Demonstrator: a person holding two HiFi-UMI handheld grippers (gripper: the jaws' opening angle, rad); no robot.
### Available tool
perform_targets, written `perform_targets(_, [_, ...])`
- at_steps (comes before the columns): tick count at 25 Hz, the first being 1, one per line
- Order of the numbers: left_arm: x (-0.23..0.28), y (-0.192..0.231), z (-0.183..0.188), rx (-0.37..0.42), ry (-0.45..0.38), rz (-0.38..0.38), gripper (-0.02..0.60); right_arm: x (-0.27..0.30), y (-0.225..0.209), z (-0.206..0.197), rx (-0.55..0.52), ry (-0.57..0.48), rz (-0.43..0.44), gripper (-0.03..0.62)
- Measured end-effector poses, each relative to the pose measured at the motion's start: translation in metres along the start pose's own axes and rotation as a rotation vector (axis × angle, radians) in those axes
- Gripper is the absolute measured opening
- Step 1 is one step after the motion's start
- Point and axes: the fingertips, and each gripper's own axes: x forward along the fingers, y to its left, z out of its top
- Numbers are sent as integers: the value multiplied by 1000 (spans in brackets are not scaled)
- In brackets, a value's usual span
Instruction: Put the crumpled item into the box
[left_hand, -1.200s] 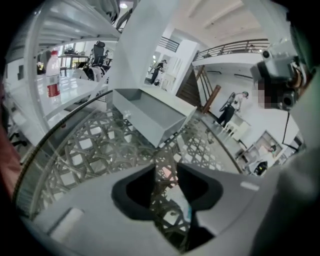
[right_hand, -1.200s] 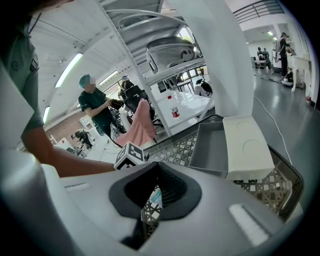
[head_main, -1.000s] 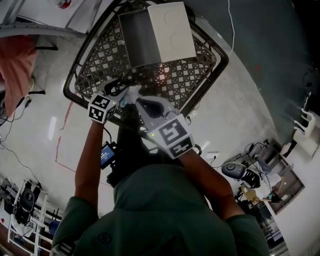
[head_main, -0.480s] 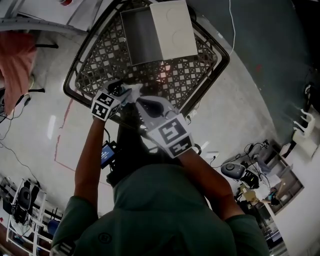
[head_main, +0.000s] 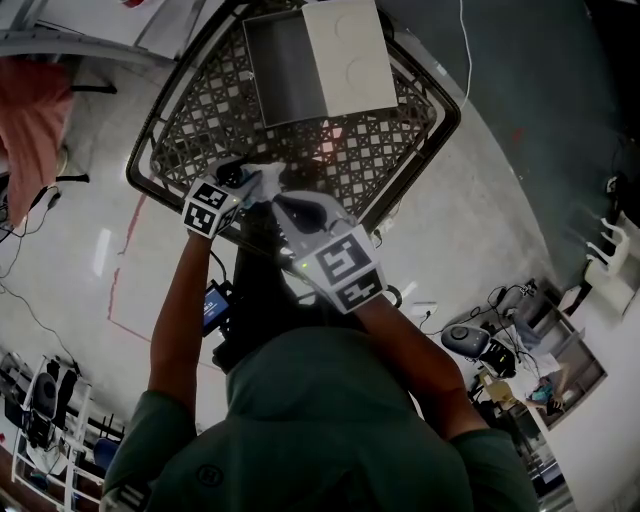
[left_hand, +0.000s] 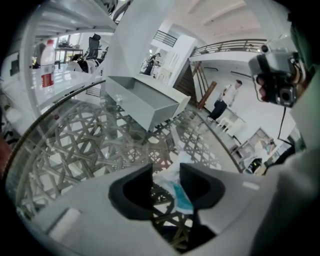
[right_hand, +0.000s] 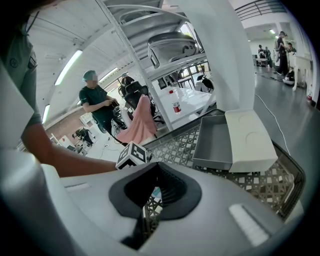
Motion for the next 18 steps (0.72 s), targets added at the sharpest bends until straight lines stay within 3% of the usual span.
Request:
perform_targets(9, [-24, -10, 6, -8, -41, 8, 197, 1, -5, -6, 9, 11, -2, 5])
perform_targets(18, [1, -24, -16, 31, 61, -25, 232, 6, -8, -13, 15, 27, 3, 6])
